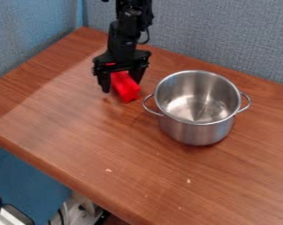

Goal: Move the red object from the metal pot to the table

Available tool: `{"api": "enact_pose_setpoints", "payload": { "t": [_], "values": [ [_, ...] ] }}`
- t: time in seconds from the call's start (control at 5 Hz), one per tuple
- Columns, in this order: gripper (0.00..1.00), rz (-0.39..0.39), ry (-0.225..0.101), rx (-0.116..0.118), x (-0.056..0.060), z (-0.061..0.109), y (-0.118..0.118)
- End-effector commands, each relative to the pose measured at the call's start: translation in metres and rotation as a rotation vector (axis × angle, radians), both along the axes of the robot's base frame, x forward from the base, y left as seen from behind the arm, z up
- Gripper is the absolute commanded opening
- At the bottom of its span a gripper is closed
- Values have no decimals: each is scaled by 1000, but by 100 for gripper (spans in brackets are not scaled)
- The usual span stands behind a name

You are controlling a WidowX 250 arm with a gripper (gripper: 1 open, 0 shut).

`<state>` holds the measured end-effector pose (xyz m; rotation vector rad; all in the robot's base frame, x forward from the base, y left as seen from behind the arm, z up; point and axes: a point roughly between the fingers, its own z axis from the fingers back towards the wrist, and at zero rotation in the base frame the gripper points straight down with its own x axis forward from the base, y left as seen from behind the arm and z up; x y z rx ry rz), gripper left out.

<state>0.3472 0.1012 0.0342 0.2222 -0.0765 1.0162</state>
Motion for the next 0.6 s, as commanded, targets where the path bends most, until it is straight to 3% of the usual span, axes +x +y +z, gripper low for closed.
{"api": "enact_pose_setpoints", "payload": {
  "t": [0.0,0.4],
  "values": [
    [100,-24,-63,22,10,27,-2],
    [100,-23,-51,19,9,33,-4]
  ]
}}
